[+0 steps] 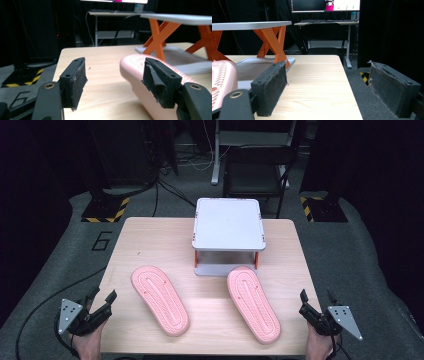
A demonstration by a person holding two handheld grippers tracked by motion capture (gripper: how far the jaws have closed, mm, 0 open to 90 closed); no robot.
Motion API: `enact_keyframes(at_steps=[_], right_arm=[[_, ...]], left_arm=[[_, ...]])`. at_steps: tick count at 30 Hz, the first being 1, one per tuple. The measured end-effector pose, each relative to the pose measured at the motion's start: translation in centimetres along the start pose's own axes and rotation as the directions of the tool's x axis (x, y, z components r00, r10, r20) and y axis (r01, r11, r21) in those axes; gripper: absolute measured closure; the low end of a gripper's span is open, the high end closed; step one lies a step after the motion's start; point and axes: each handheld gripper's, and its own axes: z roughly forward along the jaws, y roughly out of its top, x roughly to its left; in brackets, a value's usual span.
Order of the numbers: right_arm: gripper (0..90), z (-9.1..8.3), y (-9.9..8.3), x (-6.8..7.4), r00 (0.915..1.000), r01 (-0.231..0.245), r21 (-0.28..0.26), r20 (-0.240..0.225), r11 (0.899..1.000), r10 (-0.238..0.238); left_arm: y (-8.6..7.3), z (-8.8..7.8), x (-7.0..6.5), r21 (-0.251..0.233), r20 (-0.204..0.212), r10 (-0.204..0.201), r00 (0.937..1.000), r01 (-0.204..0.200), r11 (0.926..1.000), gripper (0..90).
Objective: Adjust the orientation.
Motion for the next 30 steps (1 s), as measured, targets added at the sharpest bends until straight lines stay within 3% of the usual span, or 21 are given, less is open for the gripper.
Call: enact_keyframes(at_steps=[3, 6, 10, 14, 19, 27, 28, 29, 30], right_arm=[[14.6, 0.0, 0.0, 0.0, 1.0, 0.003, 0.001, 0.0, 1.0, -0.003], [14.6, 0.1, -0.1, 0.0, 0.9999, 0.011, 0.015, -0.001, 1.0, -0.011], [14.6, 0.2, -0.2, 0.1, 0.9999, 0.016, 0.023, -0.002, 1.0, -0.016], [14.6, 0.3, -0.3, 0.2, 0.9998, 0.017, 0.031, -0.005, 0.999, -0.017], [14.7, 0.4, -0.3, 0.1, 0.9999, 0.012, 0.037, -0.008, 0.999, -0.012], [14.9, 0.2, -0.1, 0.0, 0.9999, 0.009, 0.026, -0.009, 1.0, -0.008], [14.9, 0.3, -0.1, 0.1, 0.9999, 0.012, 0.031, -0.007, 0.999, -0.012], [14.9, 0.3, -0.1, 0.2, 0.9998, 0.018, 0.033, -0.007, 0.999, -0.017], [14.9, 0.3, -0.1, 0.2, 0.9998, 0.02, 0.035, -0.01, 0.999, -0.02]], left_arm=[[-0.1, 0.1, 0.0, 0.0, -0.009, 0.0, 1.0, 0.0, 1.0, 29.8], [0.0, 0.2, -0.3, -0.03, -0.012, -0.002, 0.9999, 0.002, 0.9996, 26.1], [0.4, 0.5, -0.8, -0.012, 0.004, 0.019, 0.9998, -0.018, 0.9998, 22.6], [0.9, 0.5, -1.4, -0.029, 0.035, -0.017, 0.9992, 0.018, 0.9994, 20.4], [1.6, 0.7, -2.2, -0.024, 0.036, -0.004, 0.9993, 0.005, 0.9997, 20.8], [1.8, 2.9, -4.2, 0.063, 0.059, 0.025, 0.9979, -0.029, 0.9976, 20.8], [1.6, 3.7, -4.7, 0.1, 0.061, 0.039, 0.9974, -0.045, 0.9939, 20.9], [1.6, 3.7, -4.7, 0.1, 0.061, 0.039, 0.9974, -0.045, 0.9939, 20.8], [1.2, 4.4, -5.3, 0.157, 0.069, 0.06, 0.9958, -0.07, 0.9852, 20.8]])
